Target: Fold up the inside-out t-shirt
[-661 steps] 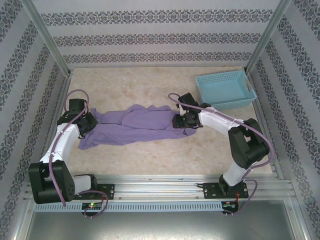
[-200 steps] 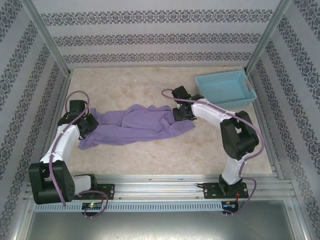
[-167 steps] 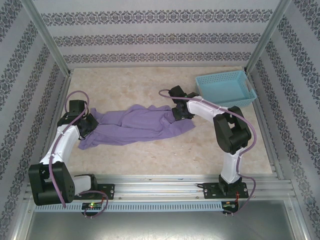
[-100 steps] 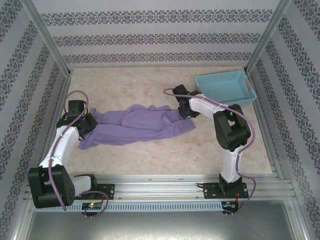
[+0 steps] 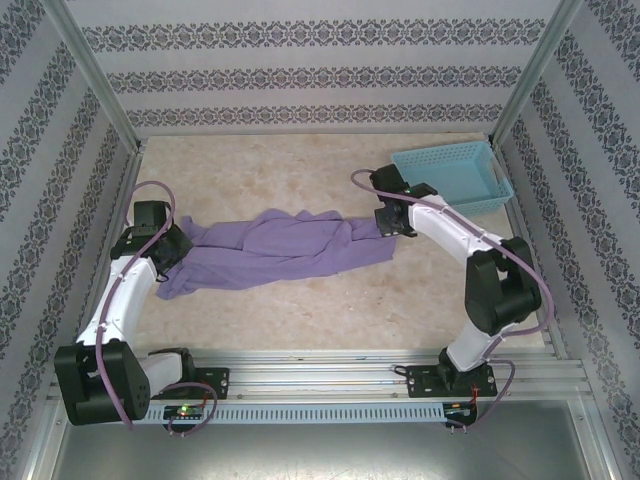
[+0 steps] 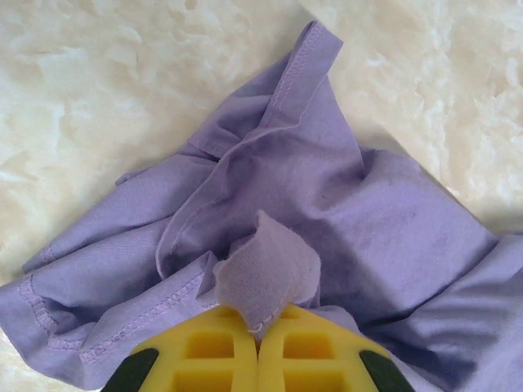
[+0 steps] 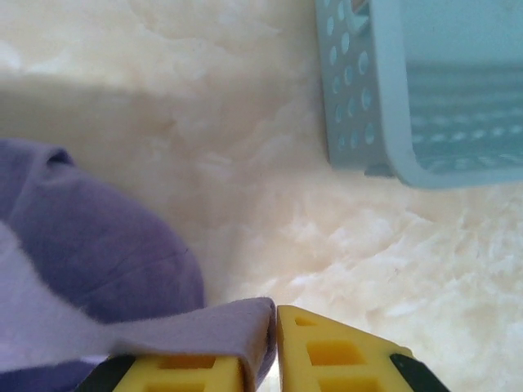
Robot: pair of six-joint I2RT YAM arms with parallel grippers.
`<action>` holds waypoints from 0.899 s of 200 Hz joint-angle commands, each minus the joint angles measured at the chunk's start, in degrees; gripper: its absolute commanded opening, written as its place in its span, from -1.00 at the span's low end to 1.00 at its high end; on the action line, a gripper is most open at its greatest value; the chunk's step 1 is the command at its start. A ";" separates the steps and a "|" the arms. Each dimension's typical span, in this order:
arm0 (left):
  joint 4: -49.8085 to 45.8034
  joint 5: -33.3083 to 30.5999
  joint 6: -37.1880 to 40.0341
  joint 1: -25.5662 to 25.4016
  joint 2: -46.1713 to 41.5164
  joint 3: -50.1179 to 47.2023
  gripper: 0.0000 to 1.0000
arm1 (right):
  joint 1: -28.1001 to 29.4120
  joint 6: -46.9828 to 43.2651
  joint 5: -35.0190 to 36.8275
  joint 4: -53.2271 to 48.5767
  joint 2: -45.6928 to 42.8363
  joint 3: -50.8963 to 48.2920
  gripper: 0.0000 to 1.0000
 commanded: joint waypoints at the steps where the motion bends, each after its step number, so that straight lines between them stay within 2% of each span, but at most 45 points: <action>1: -0.94 -1.46 0.91 0.17 -0.86 -0.53 -1.00 | -0.95 0.78 -4.19 -0.30 -2.56 -3.13 -0.58; 25: -0.88 -1.10 0.94 0.17 -0.88 -0.51 -1.00 | -2.30 1.28 -7.27 1.34 -3.83 -5.57 -0.47; 60: -0.76 -0.58 0.93 0.17 -0.90 -0.86 -1.00 | -3.91 1.67 -7.88 1.94 -3.25 -6.34 -0.47; 88: -0.42 -0.21 0.87 0.17 -0.84 -1.31 -1.00 | -3.83 2.18 -11.48 3.54 -3.17 -6.17 -0.37; 135: -0.24 0.00 0.72 0.17 -0.82 -1.39 -1.00 | -3.40 3.43 -13.28 3.75 3.49 -2.17 -0.33; 180: -0.45 -0.30 1.07 0.17 -0.76 -1.23 -1.00 | -2.95 3.99 -10.38 3.74 8.90 -0.06 -0.33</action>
